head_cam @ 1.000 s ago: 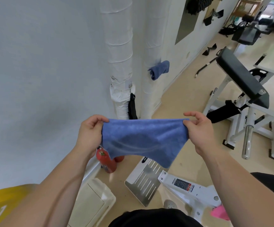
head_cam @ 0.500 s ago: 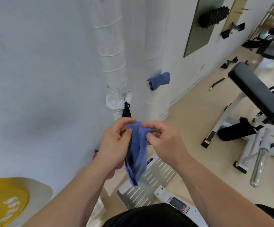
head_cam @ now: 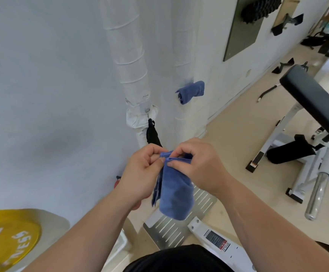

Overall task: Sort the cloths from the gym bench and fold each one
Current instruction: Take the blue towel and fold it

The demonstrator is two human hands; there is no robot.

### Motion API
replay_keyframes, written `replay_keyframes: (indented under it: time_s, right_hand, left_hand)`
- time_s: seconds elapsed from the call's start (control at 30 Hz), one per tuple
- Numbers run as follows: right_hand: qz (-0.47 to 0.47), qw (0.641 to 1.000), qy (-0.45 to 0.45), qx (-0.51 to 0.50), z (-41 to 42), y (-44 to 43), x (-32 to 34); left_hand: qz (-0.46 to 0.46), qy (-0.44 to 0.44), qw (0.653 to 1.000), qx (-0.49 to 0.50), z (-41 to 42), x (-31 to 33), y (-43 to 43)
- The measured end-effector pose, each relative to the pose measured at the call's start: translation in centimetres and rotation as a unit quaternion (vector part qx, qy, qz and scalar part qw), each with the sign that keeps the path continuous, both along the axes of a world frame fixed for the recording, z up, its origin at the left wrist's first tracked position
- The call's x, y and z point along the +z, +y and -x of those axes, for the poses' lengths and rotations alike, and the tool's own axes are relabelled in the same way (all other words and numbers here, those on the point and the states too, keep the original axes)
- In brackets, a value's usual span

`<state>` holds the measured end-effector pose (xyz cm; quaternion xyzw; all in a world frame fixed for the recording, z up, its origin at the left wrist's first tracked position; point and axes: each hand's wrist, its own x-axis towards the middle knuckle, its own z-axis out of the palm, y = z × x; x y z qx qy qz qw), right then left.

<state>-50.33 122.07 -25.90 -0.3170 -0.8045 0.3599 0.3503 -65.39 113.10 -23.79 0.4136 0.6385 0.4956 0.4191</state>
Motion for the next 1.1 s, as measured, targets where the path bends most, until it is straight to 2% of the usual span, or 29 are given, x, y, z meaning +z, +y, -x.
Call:
replay_keyframes:
  time_s: [0.17,0.37,0.53,0.63,0.77,0.87,1.0,1.1]
  right_hand:
    - [-0.049,0.998,-0.014,0.022,0.4,-0.1,0.0]
    - [-0.032,0.999,-0.009,-0.002,0.7,-0.3,0.8]
    - [-0.026,0.999,-0.02,0.007,1.3,-0.1,0.7]
    - [-0.052,0.995,-0.088,0.022,0.8,0.9,-0.4]
    - [-0.138,0.971,-0.194,0.028,-0.8,2.7,-2.1]
    - [-0.181,0.961,-0.211,0.004,-1.2,3.5,-1.7]
    - [-0.06,0.985,-0.162,-0.009,-1.1,4.0,0.4]
    - [0.057,0.994,-0.09,0.016,-0.7,4.1,1.5]
  left_hand:
    - [0.035,-0.02,0.998,-0.038,1.0,-0.3,0.4]
    - [0.024,-0.042,0.996,-0.076,2.0,-0.6,0.4]
    - [0.007,-0.003,0.997,-0.079,3.0,-1.3,0.7]
    - [-0.015,0.033,0.999,-0.037,3.8,-1.7,1.4]
    - [-0.057,0.041,0.997,0.037,5.5,-1.1,1.9]
    - [-0.055,0.067,0.996,0.036,7.0,-1.3,2.2]
    - [-0.052,0.043,0.996,0.053,8.4,-1.8,2.6]
    - [-0.058,0.042,0.997,0.016,8.9,-1.7,2.9]
